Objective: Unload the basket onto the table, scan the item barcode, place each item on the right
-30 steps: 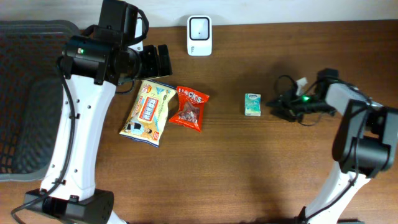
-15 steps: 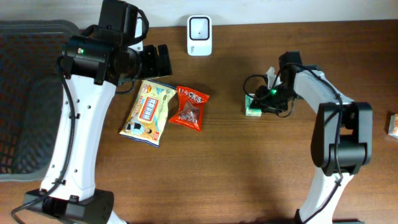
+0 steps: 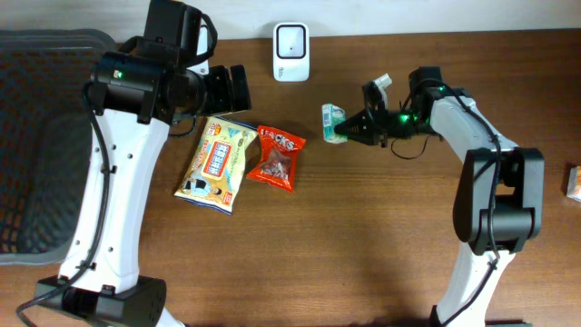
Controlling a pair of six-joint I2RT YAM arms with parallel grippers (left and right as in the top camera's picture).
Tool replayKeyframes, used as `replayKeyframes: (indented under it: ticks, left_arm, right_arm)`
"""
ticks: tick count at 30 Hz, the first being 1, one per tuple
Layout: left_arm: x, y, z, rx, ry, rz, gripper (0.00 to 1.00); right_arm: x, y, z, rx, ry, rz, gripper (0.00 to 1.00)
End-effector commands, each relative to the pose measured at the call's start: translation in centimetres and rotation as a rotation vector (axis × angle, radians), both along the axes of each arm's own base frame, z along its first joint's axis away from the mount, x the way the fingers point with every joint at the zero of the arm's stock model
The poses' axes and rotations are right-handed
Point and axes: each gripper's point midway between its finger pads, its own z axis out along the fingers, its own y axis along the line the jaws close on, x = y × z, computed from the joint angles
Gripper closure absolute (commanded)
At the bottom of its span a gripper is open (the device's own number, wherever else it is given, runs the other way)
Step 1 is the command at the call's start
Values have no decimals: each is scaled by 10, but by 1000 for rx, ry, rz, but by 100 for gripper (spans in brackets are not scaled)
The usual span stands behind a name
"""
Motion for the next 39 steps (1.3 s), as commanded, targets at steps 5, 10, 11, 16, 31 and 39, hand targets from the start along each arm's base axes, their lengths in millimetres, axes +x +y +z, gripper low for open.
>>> replayKeyframes:
  ticks: [5, 10, 11, 16, 31, 39]
  left_arm:
    - [1, 1, 0, 9, -5, -8, 1]
    - [1, 1, 0, 9, -5, -8, 1]
    - [1, 1, 0, 8, -5, -8, 1]
    - [1, 1, 0, 8, -5, -8, 1]
    - [1, 1, 0, 9, -4, -8, 1]
    - [1, 1, 0, 9, -5, -8, 1]
  right_arm:
    - [-20, 54, 28, 164, -262, 174, 96]
    - [26, 49, -18, -190, -1, -27, 96]
    - [47, 42, -29, -322, 9, -128, 96]
    - [167, -18, 17, -971, -415, -730, 95]
    - [236, 63, -13, -1544, -1582, -278, 96]
    - [241, 77, 4, -1563, -1831, -145, 96]
